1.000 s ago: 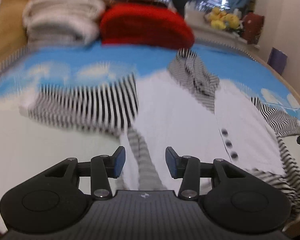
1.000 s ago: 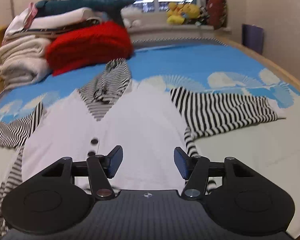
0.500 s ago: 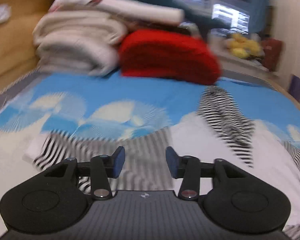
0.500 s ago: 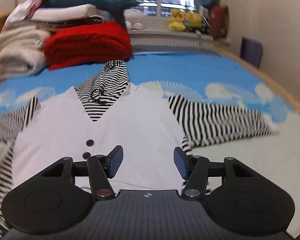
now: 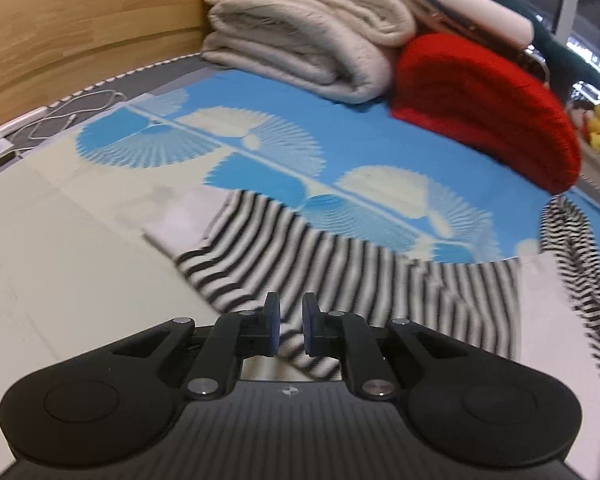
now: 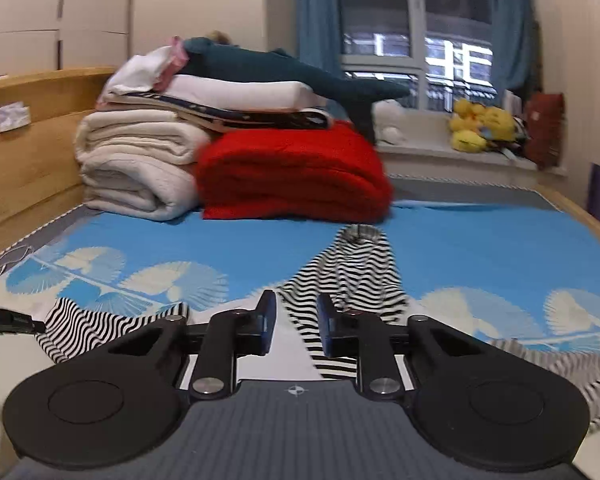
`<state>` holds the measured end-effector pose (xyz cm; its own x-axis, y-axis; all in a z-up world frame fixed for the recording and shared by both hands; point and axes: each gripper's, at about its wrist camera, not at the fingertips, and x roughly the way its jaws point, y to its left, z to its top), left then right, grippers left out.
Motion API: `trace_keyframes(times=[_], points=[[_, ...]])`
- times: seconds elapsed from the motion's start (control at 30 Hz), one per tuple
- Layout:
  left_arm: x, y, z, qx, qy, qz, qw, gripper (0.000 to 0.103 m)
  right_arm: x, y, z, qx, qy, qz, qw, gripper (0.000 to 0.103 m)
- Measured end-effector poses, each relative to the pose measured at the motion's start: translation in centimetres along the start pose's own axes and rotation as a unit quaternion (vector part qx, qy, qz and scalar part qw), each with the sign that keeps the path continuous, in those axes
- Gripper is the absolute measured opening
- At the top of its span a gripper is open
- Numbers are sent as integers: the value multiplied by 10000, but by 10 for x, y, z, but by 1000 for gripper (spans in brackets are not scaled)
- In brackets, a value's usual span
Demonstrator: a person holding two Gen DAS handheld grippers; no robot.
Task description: Fold small clothes
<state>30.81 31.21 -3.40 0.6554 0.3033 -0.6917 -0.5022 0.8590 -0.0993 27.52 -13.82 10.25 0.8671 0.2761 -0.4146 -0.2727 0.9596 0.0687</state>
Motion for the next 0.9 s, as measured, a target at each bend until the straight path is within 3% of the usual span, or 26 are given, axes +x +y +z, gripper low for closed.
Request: trace_keyframes(times=[0.13,0.2,0.27,0.37,0.47,0.6,0.67,0.73,0.8,0.9], points=[[7,6,5,81,-99,61,9999,12,42,-4,-30,223,885,13,9958,23],[8,12,10,-77,-118,5,9999,15,52,-6,-33,241,955,93,9951,25],[14,17,15,-224,-97,54,9997,17,59,-9,-33,146,933,70,9955,34],[30,30,20,-619,102,119,9980,29,70,-20,-33,146,1056,132,9942,35],[52,45,18,-1193,481,168,9916,33,81,-34,-33,347,1181,89,9924,35],[71,65,10,-1916,871,348,9770,33,90,-55,-35,657,1347,7,9887,35],[75,71,8,-2119,863,319,9730,33,95,-60,-37,757,1442,-28,9867,35],[77,69,12,-2087,832,299,9740,31,98,-63,-39,793,1539,-75,9849,35],[78,64,13,-2095,846,224,9739,2,101,-66,-41,838,1625,-129,9831,35],[65,45,20,-1857,595,441,9798,0,103,-71,-42,1009,1709,-155,9800,35]])
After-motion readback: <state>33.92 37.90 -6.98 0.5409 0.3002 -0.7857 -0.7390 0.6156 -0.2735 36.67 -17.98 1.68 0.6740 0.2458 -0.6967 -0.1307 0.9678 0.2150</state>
